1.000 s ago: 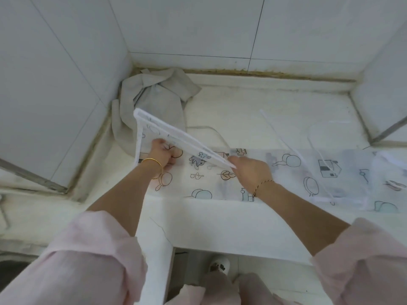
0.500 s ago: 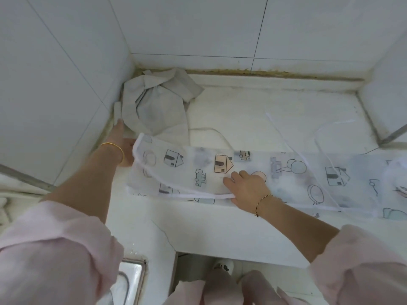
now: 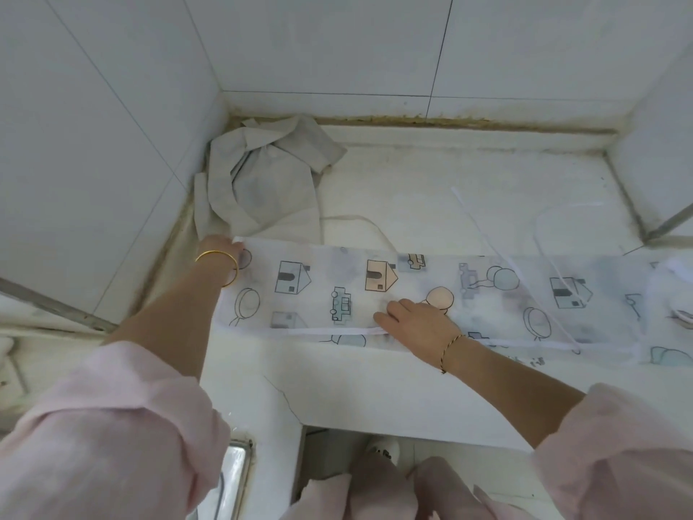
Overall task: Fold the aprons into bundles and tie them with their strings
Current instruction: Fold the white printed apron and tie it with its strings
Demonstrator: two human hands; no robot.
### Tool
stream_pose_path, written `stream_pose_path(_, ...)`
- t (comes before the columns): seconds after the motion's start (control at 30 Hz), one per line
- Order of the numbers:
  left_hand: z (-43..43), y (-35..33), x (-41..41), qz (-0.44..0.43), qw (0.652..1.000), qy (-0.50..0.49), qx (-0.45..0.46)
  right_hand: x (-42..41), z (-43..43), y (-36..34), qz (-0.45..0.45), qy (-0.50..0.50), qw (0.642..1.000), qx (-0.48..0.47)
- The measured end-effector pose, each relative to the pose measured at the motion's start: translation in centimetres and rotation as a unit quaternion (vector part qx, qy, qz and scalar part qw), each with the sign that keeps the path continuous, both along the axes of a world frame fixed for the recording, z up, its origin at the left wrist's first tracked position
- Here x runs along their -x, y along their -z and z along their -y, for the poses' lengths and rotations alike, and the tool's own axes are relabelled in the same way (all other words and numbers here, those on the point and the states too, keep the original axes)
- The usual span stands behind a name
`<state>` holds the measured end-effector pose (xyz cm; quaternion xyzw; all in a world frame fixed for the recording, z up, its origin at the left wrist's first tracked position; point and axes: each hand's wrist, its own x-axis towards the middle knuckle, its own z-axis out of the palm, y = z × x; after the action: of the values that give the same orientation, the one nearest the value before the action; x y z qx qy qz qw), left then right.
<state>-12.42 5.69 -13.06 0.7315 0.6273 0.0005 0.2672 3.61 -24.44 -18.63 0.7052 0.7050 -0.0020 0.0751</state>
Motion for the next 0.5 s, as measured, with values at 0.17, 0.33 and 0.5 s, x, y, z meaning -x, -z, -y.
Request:
stream_pose_path(0.17, 0.9, 0.7, -1.8, -0.028, 0.984, -0.035, -0.173, -0.5, 1.4, -0.6, -0.169, 0.058, 0.984, 0.006)
stream_pose_path(0.33, 6.1, -0.4, -10.0, 0.099, 0.935, 0.214, -0.264, -2.0, 3.5, -2.2, -0.271, 0.257, 0.920, -0.121)
stream_pose_path(0.5, 17.6, -0.9, -19.9, 0.187, 0.867, 0.460, -0.034, -6.1, 9.0, -3.4, -0.210, 0.418, 0.855, -0.223)
